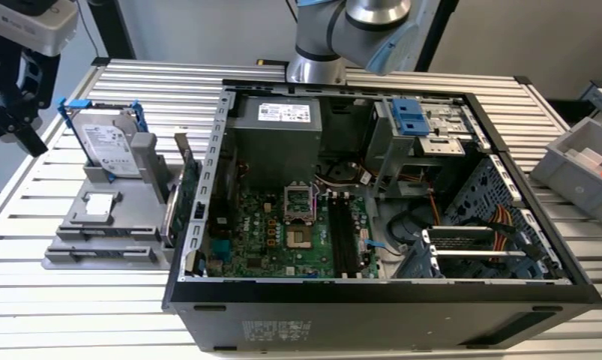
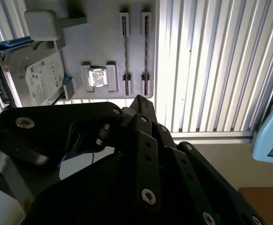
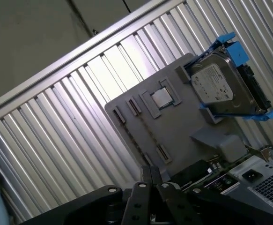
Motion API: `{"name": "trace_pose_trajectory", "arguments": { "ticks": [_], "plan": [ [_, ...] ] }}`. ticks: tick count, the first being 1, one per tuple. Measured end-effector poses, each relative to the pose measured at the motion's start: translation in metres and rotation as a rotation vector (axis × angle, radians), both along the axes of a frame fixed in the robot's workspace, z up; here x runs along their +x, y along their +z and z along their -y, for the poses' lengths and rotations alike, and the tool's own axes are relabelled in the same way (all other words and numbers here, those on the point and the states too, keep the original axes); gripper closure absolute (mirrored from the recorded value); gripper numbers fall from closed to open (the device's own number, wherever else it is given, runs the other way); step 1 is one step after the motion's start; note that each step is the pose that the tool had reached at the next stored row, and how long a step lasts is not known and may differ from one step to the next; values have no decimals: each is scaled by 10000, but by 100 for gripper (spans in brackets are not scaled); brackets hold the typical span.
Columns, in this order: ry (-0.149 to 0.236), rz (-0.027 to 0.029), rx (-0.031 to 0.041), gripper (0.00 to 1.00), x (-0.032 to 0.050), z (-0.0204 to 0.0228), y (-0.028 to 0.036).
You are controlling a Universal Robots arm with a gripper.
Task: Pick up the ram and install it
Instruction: 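Pick up the ram and move it above insertion slot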
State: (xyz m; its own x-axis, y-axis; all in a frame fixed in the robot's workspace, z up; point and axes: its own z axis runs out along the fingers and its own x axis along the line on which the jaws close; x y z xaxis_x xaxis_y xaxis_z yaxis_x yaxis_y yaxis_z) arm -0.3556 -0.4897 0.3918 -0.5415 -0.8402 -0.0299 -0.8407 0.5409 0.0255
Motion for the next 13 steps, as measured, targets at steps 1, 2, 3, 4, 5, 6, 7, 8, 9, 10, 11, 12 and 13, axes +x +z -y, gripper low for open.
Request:
{"name": "trace_pose_trajectory", "arguments": {
  "ticks": [1, 2, 3, 4, 5, 6, 7, 8, 9, 10, 11, 12, 13],
  "plan": [
    [73, 1, 0, 100, 0, 0, 0],
    [146, 1, 0, 100, 0, 0, 0],
    [220, 1, 1, 100, 0, 0, -1],
    [288, 1, 0, 100, 0, 0, 0],
    [357, 1, 0, 100, 0, 0, 0],
    [421, 1, 0, 100, 0, 0, 0],
    [484, 1, 0, 100, 0, 0, 0],
    [551, 0, 0, 100, 0, 0, 0],
    [620, 1, 0, 100, 0, 0, -1],
    [695, 1, 0, 100, 0, 0, 0],
    [764, 1, 0, 100, 0, 0, 0],
    [828, 1, 0, 100, 0, 0, 0],
    [900, 1, 0, 100, 0, 0, 0]
  ]
}}
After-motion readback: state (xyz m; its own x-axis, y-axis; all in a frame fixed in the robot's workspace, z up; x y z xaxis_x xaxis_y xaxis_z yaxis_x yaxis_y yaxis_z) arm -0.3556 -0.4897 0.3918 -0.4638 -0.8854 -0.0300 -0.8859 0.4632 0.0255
